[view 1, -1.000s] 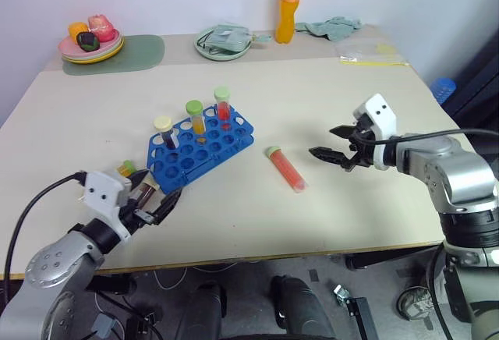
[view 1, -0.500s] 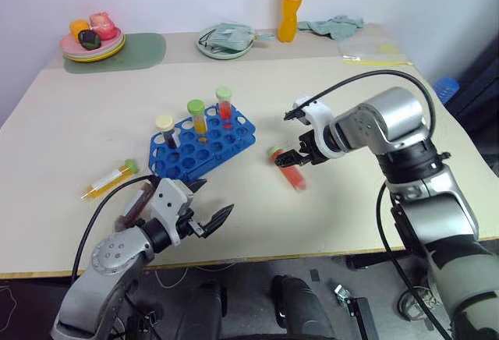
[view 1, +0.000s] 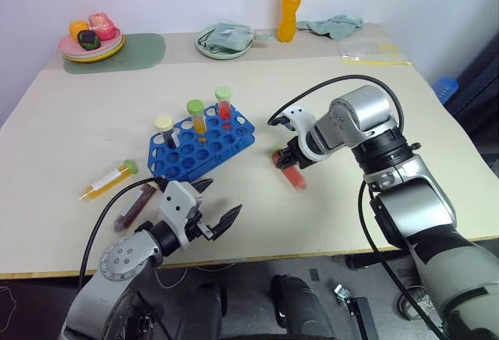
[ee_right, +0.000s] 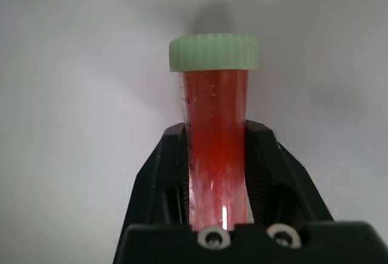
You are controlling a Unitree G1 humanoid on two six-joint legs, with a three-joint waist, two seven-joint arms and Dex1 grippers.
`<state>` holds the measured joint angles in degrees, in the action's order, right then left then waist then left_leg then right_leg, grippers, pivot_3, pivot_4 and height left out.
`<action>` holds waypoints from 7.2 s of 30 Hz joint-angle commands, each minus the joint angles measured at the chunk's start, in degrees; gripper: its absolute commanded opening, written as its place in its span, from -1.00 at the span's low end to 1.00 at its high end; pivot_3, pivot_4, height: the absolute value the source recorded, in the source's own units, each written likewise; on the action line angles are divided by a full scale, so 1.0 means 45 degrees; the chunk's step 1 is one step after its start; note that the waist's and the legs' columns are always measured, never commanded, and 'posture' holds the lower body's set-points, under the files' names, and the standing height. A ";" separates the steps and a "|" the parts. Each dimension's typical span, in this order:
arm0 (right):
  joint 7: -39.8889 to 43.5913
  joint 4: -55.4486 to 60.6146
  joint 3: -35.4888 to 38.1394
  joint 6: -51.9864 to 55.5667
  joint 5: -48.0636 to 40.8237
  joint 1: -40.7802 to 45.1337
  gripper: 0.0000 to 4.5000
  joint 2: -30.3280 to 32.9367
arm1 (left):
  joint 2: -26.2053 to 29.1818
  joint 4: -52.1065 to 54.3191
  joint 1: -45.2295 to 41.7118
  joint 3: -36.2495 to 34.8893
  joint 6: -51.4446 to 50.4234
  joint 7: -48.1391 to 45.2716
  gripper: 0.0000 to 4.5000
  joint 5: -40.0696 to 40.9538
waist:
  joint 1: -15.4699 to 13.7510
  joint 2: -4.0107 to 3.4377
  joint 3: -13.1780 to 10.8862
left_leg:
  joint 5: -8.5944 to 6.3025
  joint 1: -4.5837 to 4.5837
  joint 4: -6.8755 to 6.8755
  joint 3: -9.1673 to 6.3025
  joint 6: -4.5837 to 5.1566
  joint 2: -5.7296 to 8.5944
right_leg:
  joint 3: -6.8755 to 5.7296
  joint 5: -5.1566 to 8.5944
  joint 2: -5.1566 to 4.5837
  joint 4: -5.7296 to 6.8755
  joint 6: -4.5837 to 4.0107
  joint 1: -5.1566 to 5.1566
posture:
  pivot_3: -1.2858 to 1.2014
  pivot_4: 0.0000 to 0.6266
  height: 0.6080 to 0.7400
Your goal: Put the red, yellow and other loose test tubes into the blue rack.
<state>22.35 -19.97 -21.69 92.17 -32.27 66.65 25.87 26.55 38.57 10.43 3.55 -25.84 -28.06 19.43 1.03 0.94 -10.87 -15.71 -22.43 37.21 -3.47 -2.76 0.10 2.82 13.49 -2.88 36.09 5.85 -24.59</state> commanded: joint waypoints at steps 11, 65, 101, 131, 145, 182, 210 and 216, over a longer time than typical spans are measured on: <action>-0.0416 0.6396 0.2867 -1.3576 0.2322 -0.5640 -0.55 -0.2176 | -0.0463 -0.0518 0.0578 -0.1330 0.1362 0.0451 1.00 -0.0273 | 0.0300 0.0004 0.0004 | -0.0024 0.0018 0.0004 0.0005 0.0041 -0.0021 | 0.0008 0.0002 0.0026 0.0012 0.0006 0.0004 | 0.03 -0.52 1.00; -0.0377 0.0436 0.3602 -2.0913 0.5088 -0.5482 0.80 -0.6969 | 0.0764 0.0637 -0.0270 -0.6205 -0.2944 0.1349 1.00 0.3082 | 0.0346 -0.0002 0.0006 | -0.0019 0.0029 -0.0010 -0.0010 0.0031 -0.0018 | 0.0005 -0.0001 0.0015 0.0028 -0.0001 0.0002 | 0.03 -0.52 1.00; 0.6381 0.8547 0.1439 -1.4958 0.3162 -0.9647 0.83 -0.0563 | 0.8136 -1.8931 -1.3724 0.4712 -0.0372 -1.1168 -0.52 -0.6217 | 0.0342 0.0009 -0.0026 | -0.0014 0.0004 -0.0002 -0.0009 0.0028 -0.0024 | -0.0007 0.0019 0.0045 0.0048 -0.0019 -0.0025 | 0.03 -0.52 1.00; 0.5958 0.6938 0.2335 -1.5949 0.2746 -1.0272 0.83 -0.1026 | -0.2422 -0.0739 -0.5057 0.0517 0.0118 0.4900 -0.68 -0.3539 | 0.0007 0.0050 0.0017 | -0.0012 0.0045 0.0105 -0.0007 0.0017 0.0022 | 0.0013 -0.0024 -0.0001 0.0053 0.0031 0.0061 | 0.03 -0.52 1.00; 0.5346 0.7572 0.2408 -1.5711 0.2709 -1.0663 0.83 -0.0987 | -0.5010 -0.4981 -0.5967 0.1004 0.2123 0.6347 -0.68 -0.4926 | -0.0070 0.0051 0.0017 | -0.0015 0.0022 0.0114 -0.0011 0.0024 0.0013 | 0.0008 -0.0024 0.0004 0.0034 0.0031 0.0058 | 0.03 -0.52 1.00; 0.5147 0.7555 0.2114 -1.5808 0.2762 -1.0539 0.83 -0.1299 | -0.5752 -0.7991 -0.5773 0.0372 0.5791 0.5117 0.42 -0.4243 | -0.0090 0.0048 0.0019 | -0.0019 0.0015 0.0143 -0.0013 0.0029 0.0018 | 0.0005 -0.0026 0.0000 0.0034 0.0034 0.0072 | 0.03 -0.52 1.00; 0.5800 0.6742 0.1839 -1.6227 0.2870 -1.0002 0.83 -0.1544 | 0.8861 -0.1498 -0.5348 -0.6049 -1.4742 -0.0235 0.93 0.5565 | 0.0309 0.0030 -0.0018 | -0.0040 0.0024 0.0125 -0.0020 0.0063 -0.0015 | -0.0002 -0.0015 0.0035 0.0037 0.0029 0.0061 | 0.03 -0.52 1.00; 0.5966 0.6339 0.1734 -1.6575 0.3088 -0.9737 0.83 -0.1614 | 0.9615 -0.2546 -0.7097 -0.1438 -1.4517 -0.0358 0.93 0.4863 | 0.0316 0.0035 -0.0016 | -0.0037 0.0020 0.0102 -0.0015 0.0056 -0.0016 | 0.0005 -0.0016 0.0034 0.0033 0.0027 0.0044 | 0.03 -0.52 1.00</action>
<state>48.94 7.72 -14.20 18.89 -18.50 22.26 18.94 68.71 27.75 -19.60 -4.75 -91.74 -29.72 43.08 2.46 1.10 -10.95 -15.87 -22.37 37.67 -3.53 -2.52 0.03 2.85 13.42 -2.73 36.24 5.97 -24.43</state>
